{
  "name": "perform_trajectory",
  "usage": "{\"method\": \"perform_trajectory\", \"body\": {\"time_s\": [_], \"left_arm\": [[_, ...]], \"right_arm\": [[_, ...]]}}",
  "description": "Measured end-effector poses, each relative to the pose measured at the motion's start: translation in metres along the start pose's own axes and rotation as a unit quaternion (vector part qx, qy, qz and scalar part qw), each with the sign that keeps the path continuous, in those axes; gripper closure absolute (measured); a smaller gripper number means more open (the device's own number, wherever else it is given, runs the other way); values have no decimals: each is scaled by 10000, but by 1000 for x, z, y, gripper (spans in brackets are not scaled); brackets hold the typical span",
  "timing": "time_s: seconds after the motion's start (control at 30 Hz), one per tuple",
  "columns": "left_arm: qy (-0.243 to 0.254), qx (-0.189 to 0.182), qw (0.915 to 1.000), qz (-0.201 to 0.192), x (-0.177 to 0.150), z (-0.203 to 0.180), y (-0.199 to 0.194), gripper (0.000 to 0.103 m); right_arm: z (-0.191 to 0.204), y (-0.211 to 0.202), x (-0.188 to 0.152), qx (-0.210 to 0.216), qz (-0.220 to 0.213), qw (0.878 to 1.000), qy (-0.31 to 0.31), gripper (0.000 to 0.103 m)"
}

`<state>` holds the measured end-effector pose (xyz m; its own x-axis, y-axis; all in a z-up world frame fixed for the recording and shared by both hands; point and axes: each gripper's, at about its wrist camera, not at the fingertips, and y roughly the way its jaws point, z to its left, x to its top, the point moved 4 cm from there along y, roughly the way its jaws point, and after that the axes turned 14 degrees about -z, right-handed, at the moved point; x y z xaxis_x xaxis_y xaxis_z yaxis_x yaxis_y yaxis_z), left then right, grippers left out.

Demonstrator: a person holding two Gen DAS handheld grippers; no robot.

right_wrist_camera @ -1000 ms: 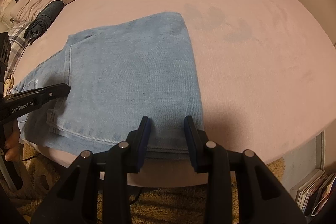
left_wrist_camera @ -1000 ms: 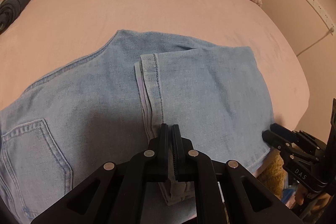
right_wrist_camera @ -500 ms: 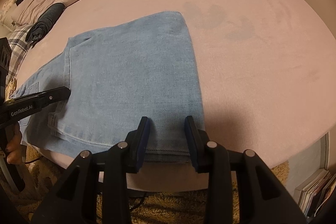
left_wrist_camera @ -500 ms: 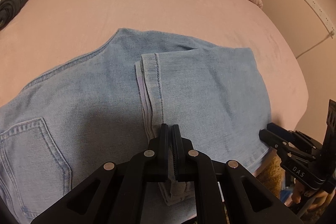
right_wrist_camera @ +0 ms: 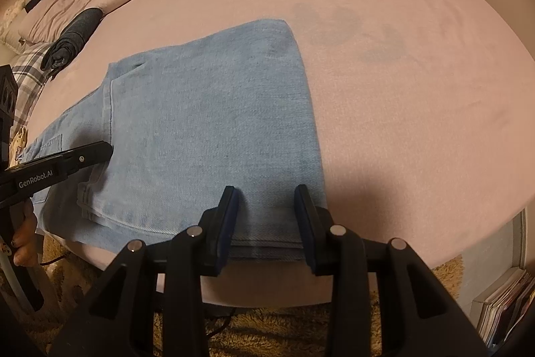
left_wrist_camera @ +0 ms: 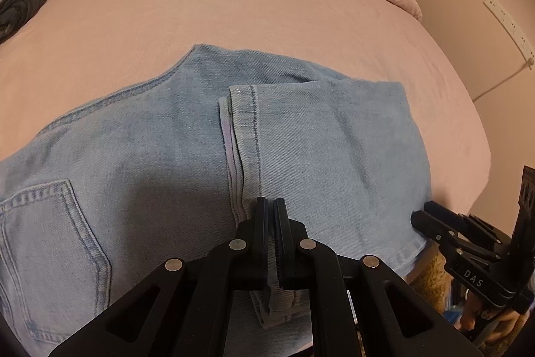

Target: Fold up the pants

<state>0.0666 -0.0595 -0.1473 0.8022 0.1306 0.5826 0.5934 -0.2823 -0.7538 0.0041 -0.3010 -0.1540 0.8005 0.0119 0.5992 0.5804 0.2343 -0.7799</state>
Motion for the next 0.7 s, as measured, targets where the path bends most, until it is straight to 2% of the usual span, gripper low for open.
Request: {"method": "perform_trajectory", "body": {"time_s": [0.23,0.4,0.5,0.57,0.63,0.7], "left_arm": [[-176,-8,9998,-6,-9,2,-10,95],[-405,-240,9989,30,-24,12,-26,95],[-507,-33,9987,-37,-28,25,-42,93],[-572,66,9980,-264,-24,37,-59,93],[-731,108,9959,-523,-17,52,-79,92],[-874,248,9930,-760,-9,69,-96,77]], "right_arm": [[3,-2,2,-108,11,9999,-22,67],[9,-6,0,-236,-5,9997,-91,66],[13,-7,2,-323,42,9993,-171,66],[16,-9,5,-344,112,9990,-270,63],[23,-11,10,-317,158,9988,-328,49],[33,-15,21,-246,-11,9988,-435,44]]}}
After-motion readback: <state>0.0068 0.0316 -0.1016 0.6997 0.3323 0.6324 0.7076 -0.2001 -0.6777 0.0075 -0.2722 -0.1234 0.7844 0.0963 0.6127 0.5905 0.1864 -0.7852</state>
